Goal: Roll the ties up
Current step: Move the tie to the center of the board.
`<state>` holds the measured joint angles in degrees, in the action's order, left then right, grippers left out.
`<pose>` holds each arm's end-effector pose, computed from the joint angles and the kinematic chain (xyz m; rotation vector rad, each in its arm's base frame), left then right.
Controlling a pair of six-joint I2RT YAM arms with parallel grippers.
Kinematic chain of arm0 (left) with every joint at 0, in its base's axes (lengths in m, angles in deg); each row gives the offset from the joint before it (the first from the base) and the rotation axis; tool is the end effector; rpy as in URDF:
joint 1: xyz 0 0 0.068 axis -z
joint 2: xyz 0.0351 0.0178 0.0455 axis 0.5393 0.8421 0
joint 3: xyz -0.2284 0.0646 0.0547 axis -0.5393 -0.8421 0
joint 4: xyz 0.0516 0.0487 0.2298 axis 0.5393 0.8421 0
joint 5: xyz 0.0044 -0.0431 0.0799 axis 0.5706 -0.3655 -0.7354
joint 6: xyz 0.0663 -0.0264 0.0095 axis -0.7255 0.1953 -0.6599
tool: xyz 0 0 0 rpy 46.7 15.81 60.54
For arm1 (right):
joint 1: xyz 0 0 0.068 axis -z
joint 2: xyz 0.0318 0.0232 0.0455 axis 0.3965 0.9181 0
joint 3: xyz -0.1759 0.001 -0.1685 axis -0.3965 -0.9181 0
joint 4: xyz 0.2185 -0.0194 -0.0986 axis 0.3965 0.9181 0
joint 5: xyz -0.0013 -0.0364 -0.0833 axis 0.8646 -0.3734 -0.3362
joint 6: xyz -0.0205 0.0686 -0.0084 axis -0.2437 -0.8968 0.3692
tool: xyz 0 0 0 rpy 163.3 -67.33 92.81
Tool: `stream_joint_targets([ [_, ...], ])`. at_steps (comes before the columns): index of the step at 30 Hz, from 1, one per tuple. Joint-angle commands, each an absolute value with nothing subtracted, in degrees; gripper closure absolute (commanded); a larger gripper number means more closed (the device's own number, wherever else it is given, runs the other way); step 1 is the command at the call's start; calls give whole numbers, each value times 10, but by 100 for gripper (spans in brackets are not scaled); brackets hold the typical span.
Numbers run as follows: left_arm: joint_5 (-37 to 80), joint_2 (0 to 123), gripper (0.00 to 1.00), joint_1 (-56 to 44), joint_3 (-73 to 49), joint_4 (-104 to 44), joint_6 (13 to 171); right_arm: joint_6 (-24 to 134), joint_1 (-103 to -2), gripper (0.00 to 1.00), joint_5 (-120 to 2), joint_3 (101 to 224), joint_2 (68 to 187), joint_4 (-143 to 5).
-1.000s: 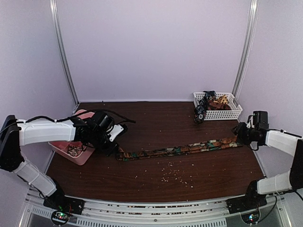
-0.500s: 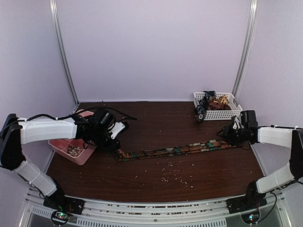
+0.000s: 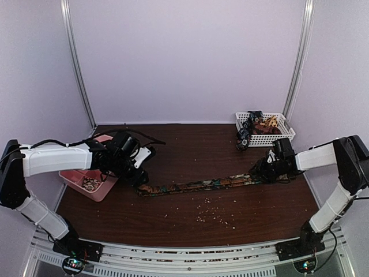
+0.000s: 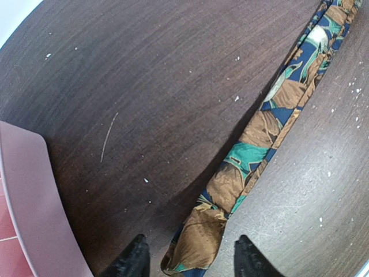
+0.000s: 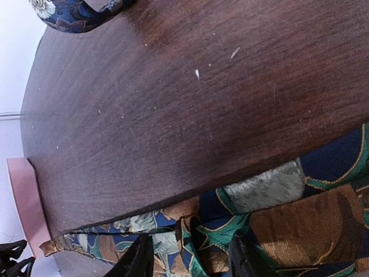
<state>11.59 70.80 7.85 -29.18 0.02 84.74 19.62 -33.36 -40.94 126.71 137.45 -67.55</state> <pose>0.2234 -0.1885 0.1769 0.7980 2.4671 -0.2569 0.2797 0.0758 0.1097 0.5307 2.5566 0.9248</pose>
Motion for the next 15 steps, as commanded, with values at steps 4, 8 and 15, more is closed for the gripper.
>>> stream_joint_targets([
  [4, 107, 679, 40, 74, -293, -23, 860, 142, -304, 55, -419, 1232, 1370, -690],
  [8, 107, 674, 37, 74, -292, -23, 864, 129, -298, 54, -445, 1234, 1341, -646],
  [15, 106, 661, 36, 74, -293, -27, 867, 200, -285, 54, -531, 1271, 1297, -508],
])
